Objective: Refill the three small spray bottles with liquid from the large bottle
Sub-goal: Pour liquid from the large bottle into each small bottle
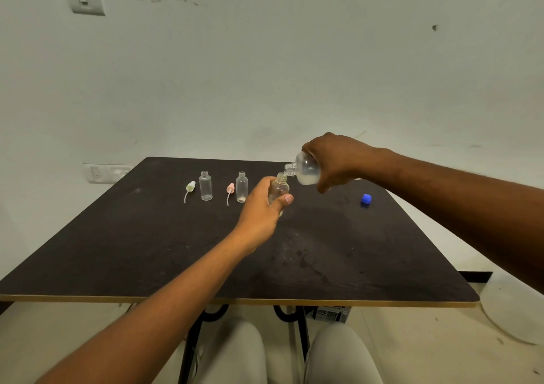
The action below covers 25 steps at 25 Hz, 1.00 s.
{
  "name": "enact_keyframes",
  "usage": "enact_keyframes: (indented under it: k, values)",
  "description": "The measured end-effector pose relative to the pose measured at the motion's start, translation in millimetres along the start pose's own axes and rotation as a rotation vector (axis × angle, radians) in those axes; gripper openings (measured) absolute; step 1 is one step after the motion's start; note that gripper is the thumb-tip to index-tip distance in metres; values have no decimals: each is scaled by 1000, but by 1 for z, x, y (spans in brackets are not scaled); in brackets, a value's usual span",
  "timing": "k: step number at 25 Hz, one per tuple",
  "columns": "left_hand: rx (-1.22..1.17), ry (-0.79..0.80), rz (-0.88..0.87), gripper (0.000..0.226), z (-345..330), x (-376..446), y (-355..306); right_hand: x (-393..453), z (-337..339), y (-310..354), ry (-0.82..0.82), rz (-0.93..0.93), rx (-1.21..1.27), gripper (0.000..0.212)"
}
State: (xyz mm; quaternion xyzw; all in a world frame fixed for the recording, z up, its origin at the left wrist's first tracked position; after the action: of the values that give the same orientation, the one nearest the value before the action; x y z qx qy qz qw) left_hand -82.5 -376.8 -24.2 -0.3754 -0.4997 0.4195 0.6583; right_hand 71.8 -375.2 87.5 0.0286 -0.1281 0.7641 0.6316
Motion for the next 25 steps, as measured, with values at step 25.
enact_keyframes:
  k: [25]
  values:
    - [-17,-7,-8,22,-15,19,19,12,-32,-24,-12,-52,144,58]
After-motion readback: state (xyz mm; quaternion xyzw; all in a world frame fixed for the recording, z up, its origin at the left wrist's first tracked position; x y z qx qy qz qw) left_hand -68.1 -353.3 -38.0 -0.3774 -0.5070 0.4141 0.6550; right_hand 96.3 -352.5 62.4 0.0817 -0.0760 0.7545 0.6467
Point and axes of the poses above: each hand's wrist, its own x-axis towards the middle knuckle, its own z-axis out of the back of the hand, y = z × x, the point moved 4 cm from there along x, towards the middle knuckle, and after that the axes turned 7 degrees about -y, right-handed, at the moved point
